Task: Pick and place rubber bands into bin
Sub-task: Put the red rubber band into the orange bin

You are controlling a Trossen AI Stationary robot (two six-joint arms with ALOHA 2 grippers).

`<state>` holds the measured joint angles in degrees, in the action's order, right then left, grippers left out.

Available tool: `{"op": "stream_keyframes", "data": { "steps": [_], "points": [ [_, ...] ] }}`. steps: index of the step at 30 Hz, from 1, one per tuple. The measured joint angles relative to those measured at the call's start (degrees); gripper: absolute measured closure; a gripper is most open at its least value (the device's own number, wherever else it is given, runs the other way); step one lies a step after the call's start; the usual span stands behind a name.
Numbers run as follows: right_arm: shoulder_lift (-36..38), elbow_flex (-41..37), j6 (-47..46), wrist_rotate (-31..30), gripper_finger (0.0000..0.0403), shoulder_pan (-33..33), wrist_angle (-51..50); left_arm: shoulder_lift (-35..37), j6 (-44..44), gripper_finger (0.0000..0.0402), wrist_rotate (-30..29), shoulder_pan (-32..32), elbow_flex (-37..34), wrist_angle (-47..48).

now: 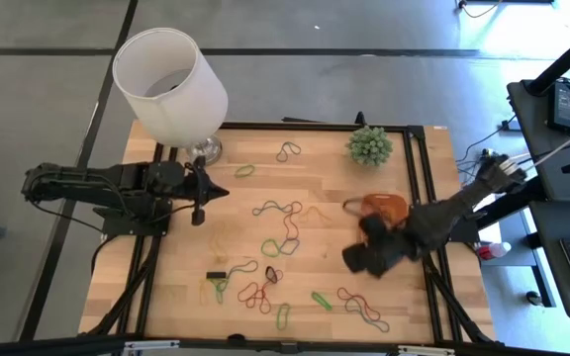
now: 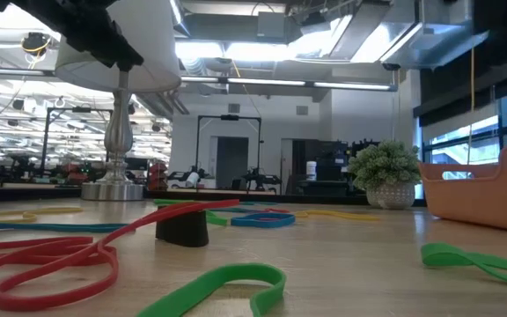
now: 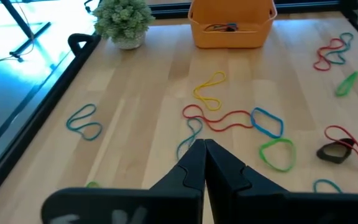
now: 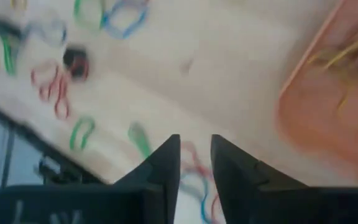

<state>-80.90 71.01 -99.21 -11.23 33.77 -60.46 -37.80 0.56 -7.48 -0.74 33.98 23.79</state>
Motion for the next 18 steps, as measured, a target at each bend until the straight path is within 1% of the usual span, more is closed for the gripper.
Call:
{"op": "stream_keyframes", "data": {
  "steps": [4,7,13,18],
  "points": [
    [-7.29,4.85,-3.12,3.78,0.0320,5.27,-2.06,0.00,-0.90,0.0400,0.27,0.95,0.00,0.02],
    [-12.30,6.90,-5.09,4.98,0.0321,8.91,-2.07,0.00,-3.36,0.0400,0.19,1.49,0.00,0.00],
    [-20.70,7.66,-8.82,5.11,0.0318,14.81,0.57,0.00,-5.33,0.0400,0.20,2.67,0.00,0.01],
    [-25.89,7.66,-11.84,5.14,0.0296,16.44,0.66,0.00,-6.02,0.0399,1.72,3.65,0.00,0.02]
  ]
}}
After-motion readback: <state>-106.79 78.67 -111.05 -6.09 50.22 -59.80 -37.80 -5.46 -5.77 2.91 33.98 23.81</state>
